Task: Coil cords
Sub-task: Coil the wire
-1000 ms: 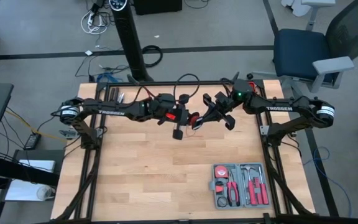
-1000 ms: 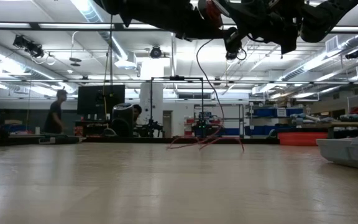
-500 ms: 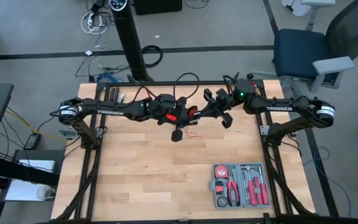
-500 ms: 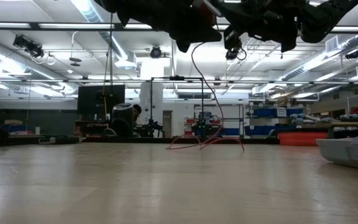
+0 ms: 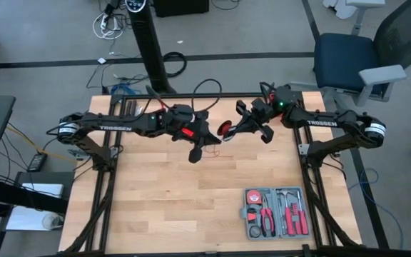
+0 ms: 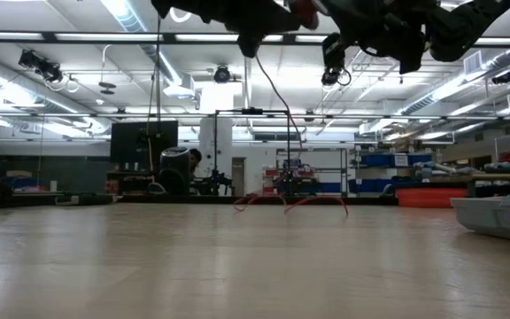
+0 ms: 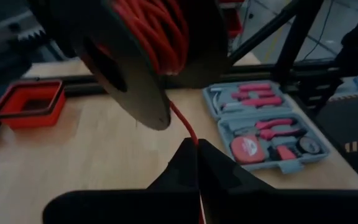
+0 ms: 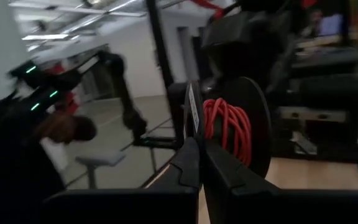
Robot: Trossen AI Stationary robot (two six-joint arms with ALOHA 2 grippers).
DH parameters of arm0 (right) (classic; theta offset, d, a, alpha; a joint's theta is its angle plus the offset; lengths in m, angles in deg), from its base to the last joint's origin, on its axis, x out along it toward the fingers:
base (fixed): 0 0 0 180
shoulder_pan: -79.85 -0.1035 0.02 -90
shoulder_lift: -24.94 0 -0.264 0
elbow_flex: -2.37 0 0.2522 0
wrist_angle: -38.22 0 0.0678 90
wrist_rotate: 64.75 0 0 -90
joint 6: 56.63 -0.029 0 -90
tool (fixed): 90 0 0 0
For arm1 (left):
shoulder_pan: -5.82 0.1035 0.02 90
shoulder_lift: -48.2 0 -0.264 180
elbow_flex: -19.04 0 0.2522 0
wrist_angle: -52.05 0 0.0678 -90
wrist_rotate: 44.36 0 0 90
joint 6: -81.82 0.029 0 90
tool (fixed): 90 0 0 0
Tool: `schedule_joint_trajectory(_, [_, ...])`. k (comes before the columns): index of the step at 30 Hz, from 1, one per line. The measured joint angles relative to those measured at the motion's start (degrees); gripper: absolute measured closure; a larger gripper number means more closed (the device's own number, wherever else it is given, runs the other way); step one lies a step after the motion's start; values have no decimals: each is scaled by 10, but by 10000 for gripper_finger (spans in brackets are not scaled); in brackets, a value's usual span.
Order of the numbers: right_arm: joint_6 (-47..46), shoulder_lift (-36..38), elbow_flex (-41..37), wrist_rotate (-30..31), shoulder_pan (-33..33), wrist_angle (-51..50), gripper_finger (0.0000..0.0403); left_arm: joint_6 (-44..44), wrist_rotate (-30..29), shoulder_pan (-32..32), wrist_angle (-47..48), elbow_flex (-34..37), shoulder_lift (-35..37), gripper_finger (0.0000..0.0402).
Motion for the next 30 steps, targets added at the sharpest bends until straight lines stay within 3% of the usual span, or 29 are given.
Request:
schedule_joint_trajectory(5, [25,1,1,-64,17,-11,402,14,7,3,-3,-8,10,402])
schedule_joint_trajectory(12, [26,1,2,-81,34,-106,402,122,19,5,42,-32,11,402])
schedule_joint_trajectory(18, [8,1,2,-82,22,-139,402,180,-40,3,81,-46,11,400])
schedule_joint_trajectory(30, [14,0,0,-47,15,-141,402,151,-115,-1,86,-46,3,344])
